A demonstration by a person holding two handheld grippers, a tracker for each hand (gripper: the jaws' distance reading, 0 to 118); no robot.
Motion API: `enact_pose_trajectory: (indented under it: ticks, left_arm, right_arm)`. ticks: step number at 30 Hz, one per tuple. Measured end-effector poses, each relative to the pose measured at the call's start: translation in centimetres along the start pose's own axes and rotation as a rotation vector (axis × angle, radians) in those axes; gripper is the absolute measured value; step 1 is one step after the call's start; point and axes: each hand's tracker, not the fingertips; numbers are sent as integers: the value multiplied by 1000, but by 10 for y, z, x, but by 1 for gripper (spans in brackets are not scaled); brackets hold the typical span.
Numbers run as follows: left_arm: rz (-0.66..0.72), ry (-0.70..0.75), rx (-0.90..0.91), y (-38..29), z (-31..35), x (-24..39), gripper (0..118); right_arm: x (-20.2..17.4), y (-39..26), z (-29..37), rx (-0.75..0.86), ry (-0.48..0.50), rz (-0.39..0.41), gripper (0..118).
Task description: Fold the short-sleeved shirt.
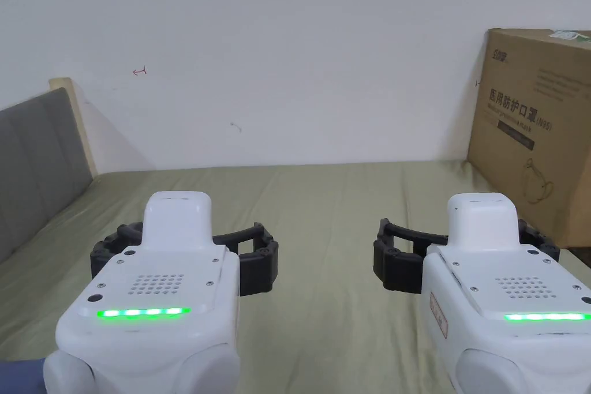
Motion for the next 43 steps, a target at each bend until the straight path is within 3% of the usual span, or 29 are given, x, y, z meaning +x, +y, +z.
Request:
enact_pose_trajectory:
  ticks: [31,37,43]
  left_arm:
    - [-7,-19,-35,-3,-6,5,116]
    - [58,-53,-72,-4,-10,2,116]
    - [16,-23,-55,-5,-11,2,116]
  right_arm:
    - [4,-7,-11,-49,9,-12,115]
    - [5,-9,-12,-61,9,-10,115]
    - [7,-10,-14,-64,4,-13,115]
